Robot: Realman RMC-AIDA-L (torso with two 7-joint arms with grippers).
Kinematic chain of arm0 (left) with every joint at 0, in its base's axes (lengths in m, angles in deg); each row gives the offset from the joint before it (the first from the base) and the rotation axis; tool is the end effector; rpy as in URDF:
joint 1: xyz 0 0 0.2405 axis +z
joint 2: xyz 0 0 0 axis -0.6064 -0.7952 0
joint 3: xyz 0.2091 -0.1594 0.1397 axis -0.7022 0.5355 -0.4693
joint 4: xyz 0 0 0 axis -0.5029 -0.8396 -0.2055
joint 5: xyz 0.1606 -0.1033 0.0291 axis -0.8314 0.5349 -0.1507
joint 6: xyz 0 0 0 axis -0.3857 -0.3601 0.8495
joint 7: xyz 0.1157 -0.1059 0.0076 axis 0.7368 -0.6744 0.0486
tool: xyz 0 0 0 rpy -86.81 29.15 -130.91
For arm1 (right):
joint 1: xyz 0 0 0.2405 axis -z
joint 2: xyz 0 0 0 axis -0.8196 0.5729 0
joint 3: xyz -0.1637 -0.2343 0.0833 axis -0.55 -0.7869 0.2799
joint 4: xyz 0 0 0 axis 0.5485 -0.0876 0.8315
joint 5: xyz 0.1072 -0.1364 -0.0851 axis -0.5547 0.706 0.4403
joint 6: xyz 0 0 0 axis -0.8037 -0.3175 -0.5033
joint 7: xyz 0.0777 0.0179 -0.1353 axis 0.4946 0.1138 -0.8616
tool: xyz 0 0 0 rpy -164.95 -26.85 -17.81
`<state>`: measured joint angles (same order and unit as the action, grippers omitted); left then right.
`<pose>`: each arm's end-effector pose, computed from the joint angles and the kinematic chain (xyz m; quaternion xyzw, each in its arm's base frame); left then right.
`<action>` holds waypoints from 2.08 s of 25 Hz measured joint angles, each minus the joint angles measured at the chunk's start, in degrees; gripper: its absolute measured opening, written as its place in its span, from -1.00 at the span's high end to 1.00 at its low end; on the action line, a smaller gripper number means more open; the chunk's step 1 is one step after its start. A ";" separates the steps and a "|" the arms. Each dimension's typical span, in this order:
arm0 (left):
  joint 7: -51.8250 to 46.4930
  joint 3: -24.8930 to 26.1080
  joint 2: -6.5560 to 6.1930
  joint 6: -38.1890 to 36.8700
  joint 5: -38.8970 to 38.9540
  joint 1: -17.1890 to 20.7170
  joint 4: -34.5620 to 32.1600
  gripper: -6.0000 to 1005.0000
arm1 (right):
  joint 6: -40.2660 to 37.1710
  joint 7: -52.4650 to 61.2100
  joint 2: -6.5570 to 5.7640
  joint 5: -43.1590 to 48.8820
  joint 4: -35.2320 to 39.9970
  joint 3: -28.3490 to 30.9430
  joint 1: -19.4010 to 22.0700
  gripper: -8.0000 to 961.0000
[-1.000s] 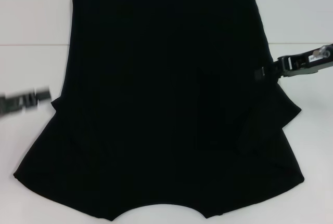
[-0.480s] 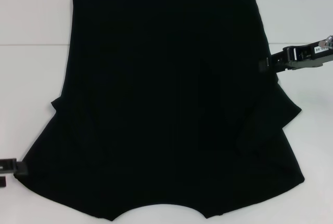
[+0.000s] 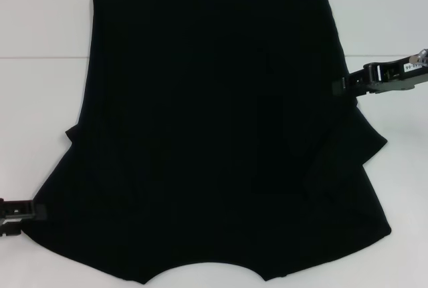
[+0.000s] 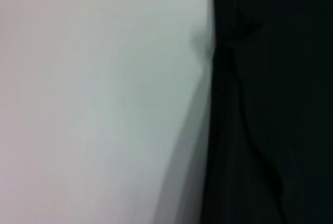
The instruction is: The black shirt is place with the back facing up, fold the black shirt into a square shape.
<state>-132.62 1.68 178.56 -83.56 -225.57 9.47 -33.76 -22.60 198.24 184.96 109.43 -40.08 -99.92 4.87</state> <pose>-0.3910 0.2958 0.0499 -0.6721 -0.7081 -0.1065 0.1886 0.2393 0.4605 0.0326 -0.8178 0.5334 0.0649 0.2063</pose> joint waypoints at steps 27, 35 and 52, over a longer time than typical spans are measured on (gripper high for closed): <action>-0.70 -2.44 0.73 1.99 1.15 -2.07 1.69 0.41 | -2.73 0.00 -0.85 -0.17 0.04 1.32 2.65 -0.04; 3.34 -2.13 -0.22 -3.40 5.27 -2.55 2.55 0.84 | -9.57 -0.65 -2.23 3.19 1.16 0.88 5.34 -0.03; 2.63 -1.98 -1.59 -1.09 7.08 -5.60 6.27 0.91 | -14.90 -7.37 0.12 8.96 1.41 0.63 10.29 0.00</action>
<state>-129.98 -0.31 176.97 -84.65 -218.49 3.88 -27.48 -37.49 190.87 185.08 118.39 -38.67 -99.29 15.17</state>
